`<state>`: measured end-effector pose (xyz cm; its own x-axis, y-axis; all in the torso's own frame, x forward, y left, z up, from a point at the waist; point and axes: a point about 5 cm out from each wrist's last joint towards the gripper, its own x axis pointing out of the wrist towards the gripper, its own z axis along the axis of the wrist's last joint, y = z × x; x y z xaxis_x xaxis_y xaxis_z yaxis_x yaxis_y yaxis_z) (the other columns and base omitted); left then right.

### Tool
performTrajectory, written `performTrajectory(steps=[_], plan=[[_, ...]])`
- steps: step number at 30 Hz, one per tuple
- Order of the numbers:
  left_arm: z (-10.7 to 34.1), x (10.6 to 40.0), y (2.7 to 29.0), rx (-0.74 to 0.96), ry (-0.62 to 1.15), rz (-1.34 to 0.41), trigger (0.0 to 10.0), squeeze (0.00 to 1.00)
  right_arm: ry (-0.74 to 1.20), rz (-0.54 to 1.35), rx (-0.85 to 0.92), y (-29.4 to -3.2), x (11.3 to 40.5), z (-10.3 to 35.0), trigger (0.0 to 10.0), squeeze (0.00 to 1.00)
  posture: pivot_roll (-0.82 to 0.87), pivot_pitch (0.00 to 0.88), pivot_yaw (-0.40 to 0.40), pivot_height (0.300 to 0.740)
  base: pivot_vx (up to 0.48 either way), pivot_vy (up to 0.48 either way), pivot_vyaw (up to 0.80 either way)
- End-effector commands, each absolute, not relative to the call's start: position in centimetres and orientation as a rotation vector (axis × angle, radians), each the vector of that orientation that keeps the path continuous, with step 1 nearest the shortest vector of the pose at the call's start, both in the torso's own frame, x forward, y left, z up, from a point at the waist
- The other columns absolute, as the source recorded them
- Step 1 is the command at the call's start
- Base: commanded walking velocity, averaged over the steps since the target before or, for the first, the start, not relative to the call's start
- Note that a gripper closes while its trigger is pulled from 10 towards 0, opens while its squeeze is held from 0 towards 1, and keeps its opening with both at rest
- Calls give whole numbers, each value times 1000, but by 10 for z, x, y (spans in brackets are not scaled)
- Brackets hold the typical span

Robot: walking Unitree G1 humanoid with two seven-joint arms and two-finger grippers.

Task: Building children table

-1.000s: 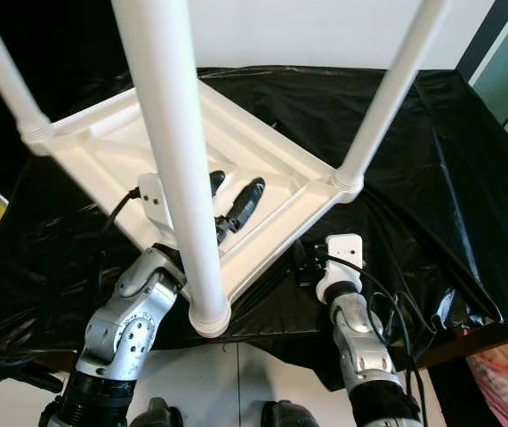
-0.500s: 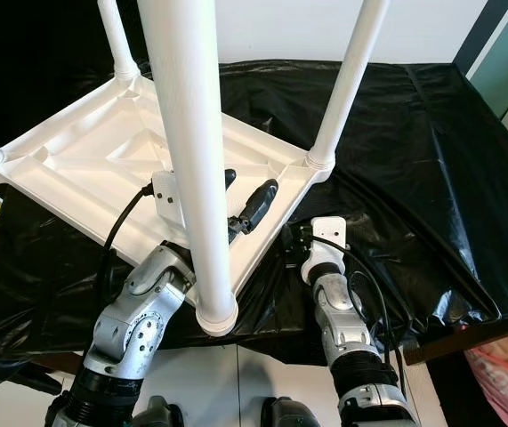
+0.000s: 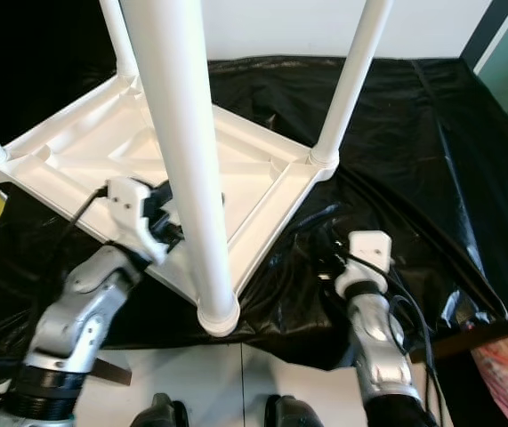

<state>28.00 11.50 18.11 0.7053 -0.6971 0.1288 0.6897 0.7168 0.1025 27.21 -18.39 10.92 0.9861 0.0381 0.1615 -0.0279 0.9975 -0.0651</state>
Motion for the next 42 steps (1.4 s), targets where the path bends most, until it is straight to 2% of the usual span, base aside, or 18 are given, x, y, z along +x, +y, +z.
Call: performTrajectory(steps=[1, 3, 5, 13, 16, 17, 23, 24, 25, 27, 29, 35, 42], plan=[[175, 277, 111, 77, -147, -827, 10000, 0, -156, 69, -60, -181, 269, 109, 10000, 0, 5, 126, -21, 740, 0, 0, 0], [171, 278, 114, 114, -128, -849, 10000, 0, -167, 105, -67, -180, 265, 112, 10000, 0, -2, 125, -16, 740, 0, 0, 0], [162, 281, 125, 247, -77, -927, 10000, 0, -185, 215, -93, -177, 254, 119, 10000, 0, -14, 122, -5, 740, 0, 0, 0], [152, 291, 143, 447, -9, -1025, 10000, 0, -185, 349, -127, -171, 236, 131, 10000, 0, -37, 128, 16, 740, 0, 0, 0], [152, 291, 143, 447, -9, -1025, 10000, 0, -185, 349, -127, -171, 236, 131, 10000, 0, -37, 128, 16, 740, 0, 0, 0], [150, 294, 149, 505, 7, -1047, 10000, 0, -182, 382, -131, -169, 230, 133, 10000, 0, -38, 130, 16, 740, 0, 0, 0], [148, 298, 155, 568, 27, -1079, 10000, 0, -174, 411, -128, -165, 223, 136, 10000, 0, -40, 132, 16, 740, 0, 0, 0], [143, 305, 163, 664, 64, -1101, 10000, 0, -170, 442, -123, -160, 217, 138, 10000, 0, -38, 134, 18, 740, 0, 0, 0], [143, 305, 163, 664, 64, -1101, 10000, 0, -170, 442, -123, -160, 217, 138, 10000, 0, -38, 134, 18, 740, 0, 0, 0], [131, 320, 174, 838, 148, -1114, 10000, 0, -161, 479, -118, -155, 212, 142, 10000, 0, -47, 140, 19, 740, 0, 0, 0], [126, 328, 178, 912, 187, -1115, 10000, 0, -158, 488, -122, -154, 211, 144, 10000, 0, -55, 141, 21, 740, 0, 0, 0], [126, 333, 180, 940, 214, -1122, 10000, 0, -149, 488, -127, -156, 211, 146, 10000, 0, -62, 142, 25, 740, 0, 0, 0], [120, 345, 188, 963, 358, -1143, 10000, 0, -135, 479, -133, -157, 207, 150, 10000, 0, -82, 151, 38, 740, 0, 0, 0]])
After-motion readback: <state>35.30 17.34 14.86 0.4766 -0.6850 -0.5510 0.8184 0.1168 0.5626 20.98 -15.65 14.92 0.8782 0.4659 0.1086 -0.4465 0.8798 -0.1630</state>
